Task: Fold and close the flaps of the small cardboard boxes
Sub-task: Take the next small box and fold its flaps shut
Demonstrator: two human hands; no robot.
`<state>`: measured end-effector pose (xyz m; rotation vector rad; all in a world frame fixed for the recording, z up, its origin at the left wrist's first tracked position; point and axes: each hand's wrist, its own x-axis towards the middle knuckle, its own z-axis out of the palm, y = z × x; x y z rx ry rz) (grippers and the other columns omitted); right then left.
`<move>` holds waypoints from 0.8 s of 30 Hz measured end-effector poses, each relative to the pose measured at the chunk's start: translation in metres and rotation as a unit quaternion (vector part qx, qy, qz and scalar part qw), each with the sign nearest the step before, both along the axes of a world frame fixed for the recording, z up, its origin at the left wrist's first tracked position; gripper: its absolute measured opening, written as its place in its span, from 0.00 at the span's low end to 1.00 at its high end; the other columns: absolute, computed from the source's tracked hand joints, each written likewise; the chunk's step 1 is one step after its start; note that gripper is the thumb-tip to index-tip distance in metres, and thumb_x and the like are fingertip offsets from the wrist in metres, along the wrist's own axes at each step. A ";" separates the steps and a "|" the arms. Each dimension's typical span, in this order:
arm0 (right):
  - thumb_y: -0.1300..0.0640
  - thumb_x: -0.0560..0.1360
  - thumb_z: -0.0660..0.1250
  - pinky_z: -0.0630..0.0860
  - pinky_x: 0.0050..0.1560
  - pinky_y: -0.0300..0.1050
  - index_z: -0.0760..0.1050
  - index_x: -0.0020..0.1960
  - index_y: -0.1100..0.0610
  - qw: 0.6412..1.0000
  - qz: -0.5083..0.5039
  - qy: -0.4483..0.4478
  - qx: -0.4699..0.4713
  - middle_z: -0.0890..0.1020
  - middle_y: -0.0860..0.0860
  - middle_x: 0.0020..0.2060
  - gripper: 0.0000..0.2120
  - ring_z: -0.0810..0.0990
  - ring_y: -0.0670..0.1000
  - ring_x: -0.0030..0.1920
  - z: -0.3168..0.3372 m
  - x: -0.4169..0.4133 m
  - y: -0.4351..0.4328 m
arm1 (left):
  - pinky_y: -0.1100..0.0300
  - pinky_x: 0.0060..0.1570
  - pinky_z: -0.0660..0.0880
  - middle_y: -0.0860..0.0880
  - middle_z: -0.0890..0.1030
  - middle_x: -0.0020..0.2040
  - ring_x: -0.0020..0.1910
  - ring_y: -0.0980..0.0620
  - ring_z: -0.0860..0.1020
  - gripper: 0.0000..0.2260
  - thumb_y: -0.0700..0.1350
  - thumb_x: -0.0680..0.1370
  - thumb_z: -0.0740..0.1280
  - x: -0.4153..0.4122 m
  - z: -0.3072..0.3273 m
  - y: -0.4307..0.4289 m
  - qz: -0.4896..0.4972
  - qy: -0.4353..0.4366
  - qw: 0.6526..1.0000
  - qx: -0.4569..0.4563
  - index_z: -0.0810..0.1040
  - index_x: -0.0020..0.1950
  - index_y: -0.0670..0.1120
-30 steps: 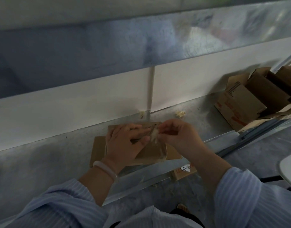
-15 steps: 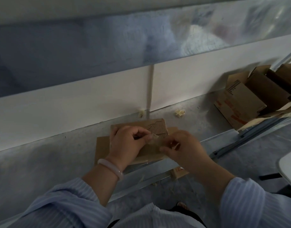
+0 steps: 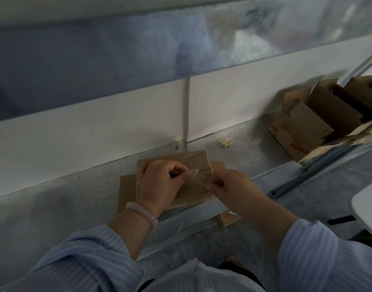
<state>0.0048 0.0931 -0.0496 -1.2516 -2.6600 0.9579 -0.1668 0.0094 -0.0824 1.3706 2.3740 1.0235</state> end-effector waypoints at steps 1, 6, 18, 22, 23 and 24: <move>0.53 0.77 0.66 0.64 0.36 0.26 0.77 0.46 0.50 1.000 0.003 -0.007 -0.009 0.74 0.39 0.36 0.03 0.72 0.41 0.40 0.002 0.000 0.001 | 0.51 0.63 0.60 0.64 0.80 0.36 0.46 0.66 0.73 0.16 0.69 0.65 0.63 0.000 0.000 0.000 -0.001 0.002 1.000 0.000 0.80 0.38 0.59; 0.51 0.77 0.64 0.73 0.45 0.40 0.77 0.47 0.48 0.998 0.032 -0.051 0.005 0.79 0.44 0.42 0.03 0.77 0.46 0.45 0.010 0.001 -0.008 | 0.49 0.62 0.62 0.63 0.79 0.35 0.45 0.64 0.75 0.18 0.70 0.67 0.61 0.003 -0.001 0.000 0.000 0.029 1.000 -0.004 0.80 0.38 0.58; 0.57 0.75 0.69 0.70 0.26 0.36 0.77 0.41 0.51 0.950 -0.142 0.151 -0.232 0.79 0.46 0.29 0.05 0.74 0.40 0.24 0.000 -0.014 -0.034 | 0.46 0.61 0.65 0.68 0.80 0.38 0.46 0.68 0.76 0.14 0.70 0.68 0.61 -0.003 0.004 0.000 -0.020 -0.018 0.999 0.025 0.79 0.40 0.64; 0.55 0.74 0.70 0.72 0.35 0.36 0.80 0.42 0.48 0.957 -0.170 0.195 -0.130 0.80 0.44 0.36 0.03 0.77 0.42 0.35 0.006 -0.020 -0.019 | 0.44 0.62 0.68 0.70 0.80 0.47 0.52 0.66 0.77 0.10 0.66 0.71 0.60 -0.009 0.003 -0.004 -0.059 -0.092 0.992 0.066 0.77 0.49 0.72; 0.54 0.74 0.70 0.71 0.36 0.35 0.81 0.44 0.49 0.958 -0.169 0.196 -0.123 0.81 0.44 0.37 0.02 0.78 0.43 0.37 0.007 -0.024 -0.016 | 0.43 0.62 0.69 0.67 0.81 0.49 0.53 0.64 0.78 0.10 0.66 0.72 0.60 -0.012 0.002 -0.005 -0.066 -0.122 0.987 0.076 0.77 0.51 0.72; 0.54 0.75 0.70 0.70 0.36 0.34 0.81 0.44 0.49 0.960 -0.162 0.195 -0.120 0.81 0.43 0.37 0.02 0.77 0.42 0.38 0.008 -0.028 -0.014 | 0.44 0.63 0.69 0.64 0.82 0.51 0.55 0.61 0.77 0.12 0.65 0.72 0.61 -0.014 0.001 -0.006 -0.073 -0.149 0.983 0.083 0.79 0.52 0.69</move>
